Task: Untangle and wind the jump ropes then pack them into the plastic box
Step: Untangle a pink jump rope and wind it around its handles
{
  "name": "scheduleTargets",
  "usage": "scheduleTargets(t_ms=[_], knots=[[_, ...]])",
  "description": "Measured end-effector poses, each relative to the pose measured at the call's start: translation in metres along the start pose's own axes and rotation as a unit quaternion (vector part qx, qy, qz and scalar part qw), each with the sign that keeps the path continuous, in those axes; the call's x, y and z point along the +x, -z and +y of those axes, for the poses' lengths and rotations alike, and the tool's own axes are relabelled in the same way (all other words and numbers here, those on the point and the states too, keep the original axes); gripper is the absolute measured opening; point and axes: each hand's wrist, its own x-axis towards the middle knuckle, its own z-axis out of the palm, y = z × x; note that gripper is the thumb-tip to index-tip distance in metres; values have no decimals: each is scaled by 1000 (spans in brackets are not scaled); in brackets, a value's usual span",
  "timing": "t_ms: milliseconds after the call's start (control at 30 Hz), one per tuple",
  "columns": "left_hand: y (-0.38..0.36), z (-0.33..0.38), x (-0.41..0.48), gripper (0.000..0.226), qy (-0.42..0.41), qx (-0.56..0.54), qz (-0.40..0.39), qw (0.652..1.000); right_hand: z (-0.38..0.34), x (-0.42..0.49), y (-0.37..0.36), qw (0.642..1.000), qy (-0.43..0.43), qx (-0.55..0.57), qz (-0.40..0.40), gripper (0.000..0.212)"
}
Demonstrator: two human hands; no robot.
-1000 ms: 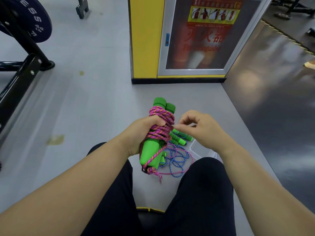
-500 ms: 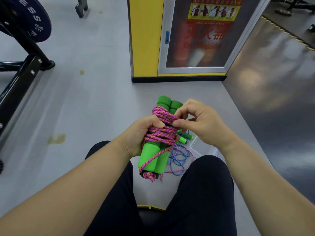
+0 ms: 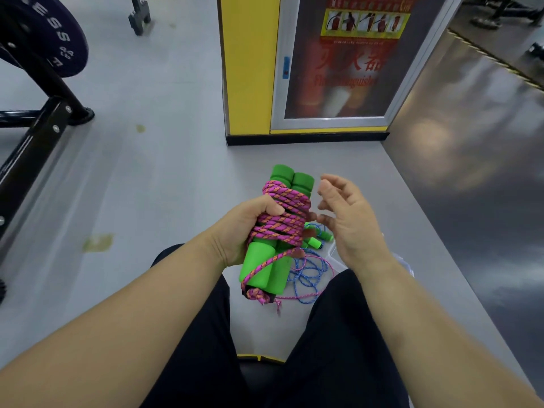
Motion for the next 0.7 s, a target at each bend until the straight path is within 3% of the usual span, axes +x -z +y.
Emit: scheduleTargets(t_ms=[100, 233, 300, 433, 600, 700], knots=[[-5, -4, -1, 37, 14, -3, 4, 1000, 0, -1, -5, 998, -36, 2, -41, 51], [-12, -7, -3, 37, 8, 35, 32, 999, -1, -1, -6, 999, -10, 17, -41, 29], [-15, -6, -4, 35, -8, 51, 37, 998, -1, -2, -5, 999, 10, 14, -40, 29], [-20, -4, -4, 54, -19, 70, 92, 993, -3, -7, -5, 992, -10, 92, -85, 41], [-24, -7, 0, 37, -39, 110, 135, 984, -7, -7, -5, 998, -1, 24, -50, 26], [-27, -7, 1, 39, -42, 108, 152, 982, -8, -5, -6, 999, -4, 3, -45, 26]])
